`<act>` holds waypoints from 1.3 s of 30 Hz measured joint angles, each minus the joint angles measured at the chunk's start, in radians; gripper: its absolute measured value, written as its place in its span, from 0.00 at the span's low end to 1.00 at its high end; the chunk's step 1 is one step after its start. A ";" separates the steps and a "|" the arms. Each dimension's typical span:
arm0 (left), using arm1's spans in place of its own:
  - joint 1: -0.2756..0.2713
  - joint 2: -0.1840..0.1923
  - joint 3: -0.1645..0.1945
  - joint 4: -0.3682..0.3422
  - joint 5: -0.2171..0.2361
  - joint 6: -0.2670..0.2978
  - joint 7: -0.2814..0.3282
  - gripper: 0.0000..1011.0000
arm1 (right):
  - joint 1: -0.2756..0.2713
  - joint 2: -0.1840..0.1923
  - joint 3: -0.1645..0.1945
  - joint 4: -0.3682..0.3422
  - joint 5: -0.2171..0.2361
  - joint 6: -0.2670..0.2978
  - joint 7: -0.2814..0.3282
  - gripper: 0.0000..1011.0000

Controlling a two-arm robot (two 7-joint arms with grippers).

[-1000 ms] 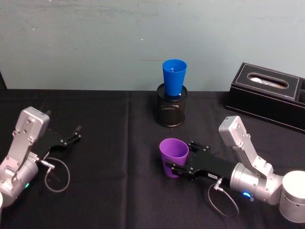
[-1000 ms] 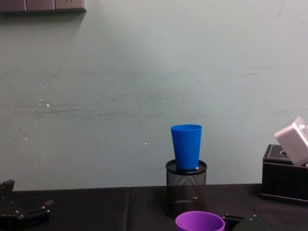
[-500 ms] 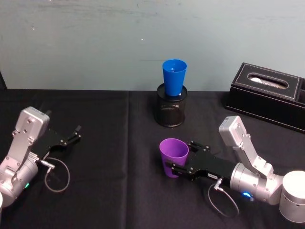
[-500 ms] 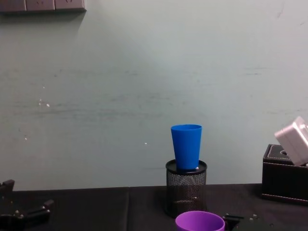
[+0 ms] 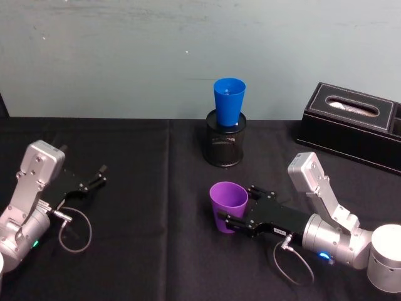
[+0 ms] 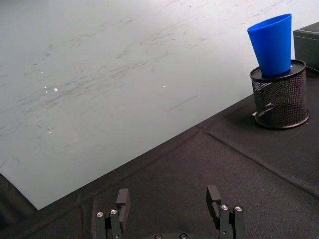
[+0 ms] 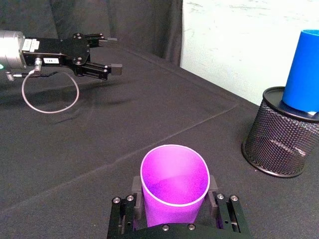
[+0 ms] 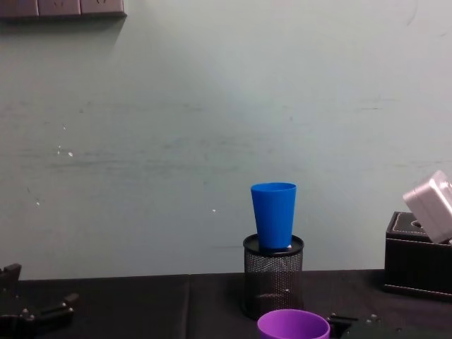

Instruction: Pick up one cup with a gripper and tap it against the other cup.

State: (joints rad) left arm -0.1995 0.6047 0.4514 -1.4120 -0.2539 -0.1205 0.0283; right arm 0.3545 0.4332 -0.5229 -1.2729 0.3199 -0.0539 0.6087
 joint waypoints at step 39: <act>0.000 0.000 0.000 0.000 0.000 0.000 0.000 1.00 | -0.024 -0.007 0.048 -0.023 0.077 -0.057 0.023 0.99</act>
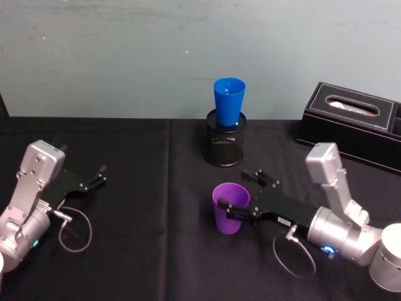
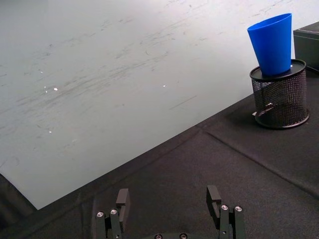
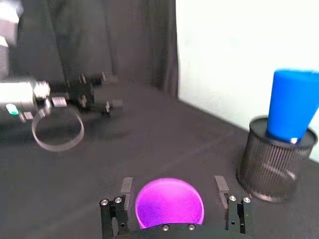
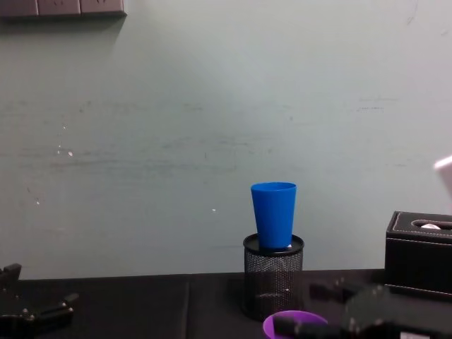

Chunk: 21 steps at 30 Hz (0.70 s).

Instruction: Pick up one cup with a gripper and tap it against the other cup.

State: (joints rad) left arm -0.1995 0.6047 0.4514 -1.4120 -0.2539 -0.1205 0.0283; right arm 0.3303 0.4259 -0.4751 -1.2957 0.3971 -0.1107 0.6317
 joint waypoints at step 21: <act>0.000 0.000 0.000 0.000 0.000 0.000 0.000 1.00 | -0.066 -0.091 0.125 -0.041 -0.190 0.055 -0.528 0.99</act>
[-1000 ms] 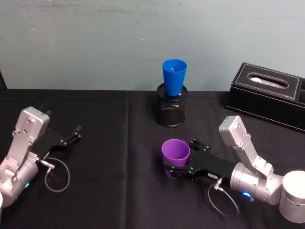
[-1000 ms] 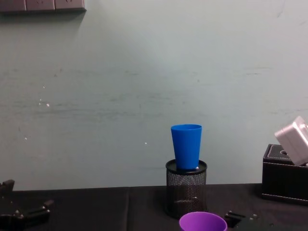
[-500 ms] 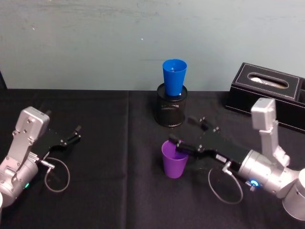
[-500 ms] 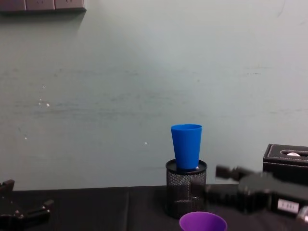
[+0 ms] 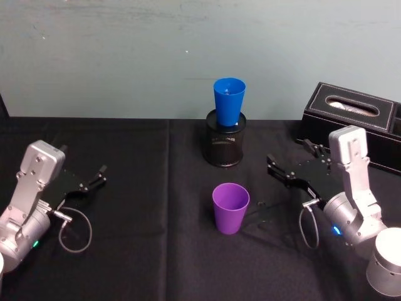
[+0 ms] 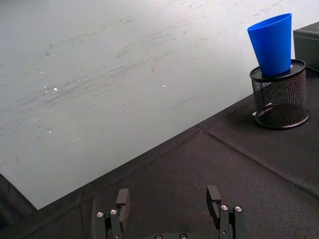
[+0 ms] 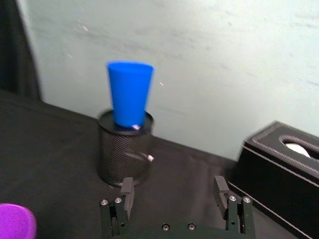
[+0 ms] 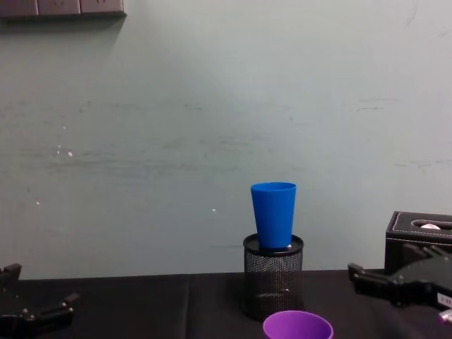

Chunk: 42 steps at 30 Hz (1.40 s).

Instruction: Pick up one cup with a gripper and tap it against the other cup.

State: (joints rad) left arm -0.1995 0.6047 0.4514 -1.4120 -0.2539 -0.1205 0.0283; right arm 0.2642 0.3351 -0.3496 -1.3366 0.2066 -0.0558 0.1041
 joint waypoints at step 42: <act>0.000 0.000 0.000 0.000 0.000 0.000 0.000 1.00 | 0.009 -0.017 0.010 0.025 -0.014 0.028 0.008 0.99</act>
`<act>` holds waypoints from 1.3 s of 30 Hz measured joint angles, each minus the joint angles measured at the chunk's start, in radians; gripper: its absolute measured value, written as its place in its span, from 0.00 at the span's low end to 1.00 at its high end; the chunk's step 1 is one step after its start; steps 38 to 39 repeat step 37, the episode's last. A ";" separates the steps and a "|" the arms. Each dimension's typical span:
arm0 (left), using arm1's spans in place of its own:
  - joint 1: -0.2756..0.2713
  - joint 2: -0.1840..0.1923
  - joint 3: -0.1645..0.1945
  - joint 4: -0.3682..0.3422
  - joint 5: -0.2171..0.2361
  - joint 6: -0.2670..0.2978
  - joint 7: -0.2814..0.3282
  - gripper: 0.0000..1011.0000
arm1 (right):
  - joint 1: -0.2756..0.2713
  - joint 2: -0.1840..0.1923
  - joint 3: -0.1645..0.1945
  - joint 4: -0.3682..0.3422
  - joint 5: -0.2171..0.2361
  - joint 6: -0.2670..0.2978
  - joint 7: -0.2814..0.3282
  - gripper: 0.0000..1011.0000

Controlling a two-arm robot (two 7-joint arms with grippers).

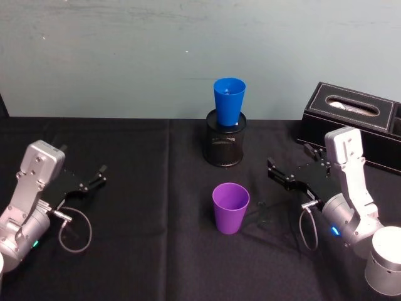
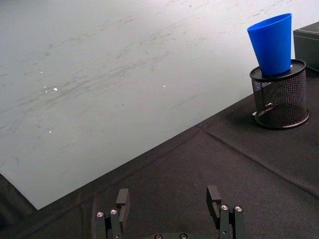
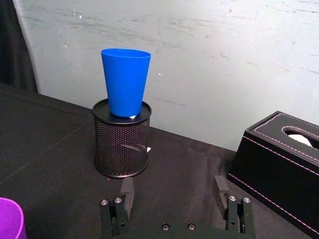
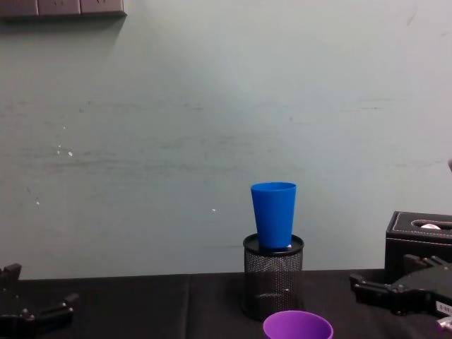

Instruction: Pick up one cup with a gripper and tap it against the other cup.

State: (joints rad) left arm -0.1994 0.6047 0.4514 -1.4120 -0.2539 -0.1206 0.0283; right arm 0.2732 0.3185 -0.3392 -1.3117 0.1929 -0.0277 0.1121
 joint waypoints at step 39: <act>0.000 0.000 0.000 0.000 0.000 0.000 0.000 1.00 | 0.000 0.000 0.000 0.000 0.000 0.000 -0.001 0.99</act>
